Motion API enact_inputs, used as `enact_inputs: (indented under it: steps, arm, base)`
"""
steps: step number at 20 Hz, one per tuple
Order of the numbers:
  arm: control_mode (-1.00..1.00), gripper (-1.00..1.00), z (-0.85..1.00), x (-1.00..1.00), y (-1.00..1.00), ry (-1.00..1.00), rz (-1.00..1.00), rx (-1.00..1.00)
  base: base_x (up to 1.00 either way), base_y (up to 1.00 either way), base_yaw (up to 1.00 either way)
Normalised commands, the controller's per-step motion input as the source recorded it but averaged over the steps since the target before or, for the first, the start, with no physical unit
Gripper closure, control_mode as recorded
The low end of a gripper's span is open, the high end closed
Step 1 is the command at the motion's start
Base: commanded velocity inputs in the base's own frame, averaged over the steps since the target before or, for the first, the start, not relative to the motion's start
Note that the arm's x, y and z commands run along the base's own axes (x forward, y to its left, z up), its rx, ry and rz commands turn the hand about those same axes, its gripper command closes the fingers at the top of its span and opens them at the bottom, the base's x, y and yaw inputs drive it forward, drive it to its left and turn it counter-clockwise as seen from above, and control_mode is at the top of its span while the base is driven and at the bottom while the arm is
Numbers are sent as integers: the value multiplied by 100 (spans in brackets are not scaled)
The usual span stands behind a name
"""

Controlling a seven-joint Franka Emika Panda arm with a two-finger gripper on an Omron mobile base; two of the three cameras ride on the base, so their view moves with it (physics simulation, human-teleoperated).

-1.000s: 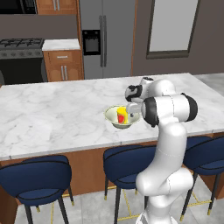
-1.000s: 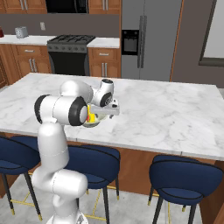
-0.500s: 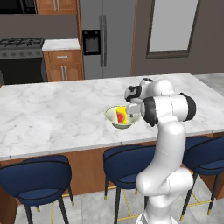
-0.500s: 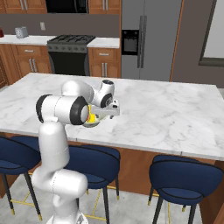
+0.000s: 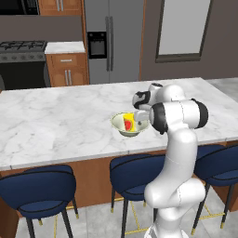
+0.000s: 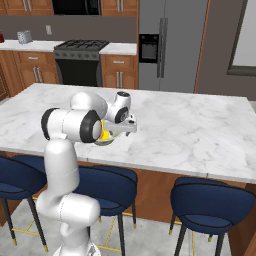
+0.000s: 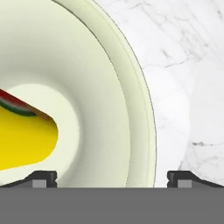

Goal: Place the cup inside the bowl on the dining table and move the bowl to any counter.

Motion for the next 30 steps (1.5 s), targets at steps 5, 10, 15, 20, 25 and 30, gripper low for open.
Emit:
enact_inputs:
  steps: [5, 10, 15, 20, 25, 30]
  arm:
    - [-100, -100, -15, -11, 0, 0, 0, 0]
    - [-100, -100, -2, -10, 0, 0, 0, 0]
    - [-100, -100, 0, -3, 2, 0, 0, 0]
    - [-100, 100, 0, -3, 18, 0, 0, 0]
    - [-100, 100, 0, 0, 2, 0, 0, 0]
    - [-100, 100, 0, 0, 0, 0, 0, 0]
  base:
    - [0, 0, 0]
    - [0, 0, 0]
    - [0, 0, 0]
    - [0, 0, 0]
    - [0, 0, 0]
    - [0, 0, 0]
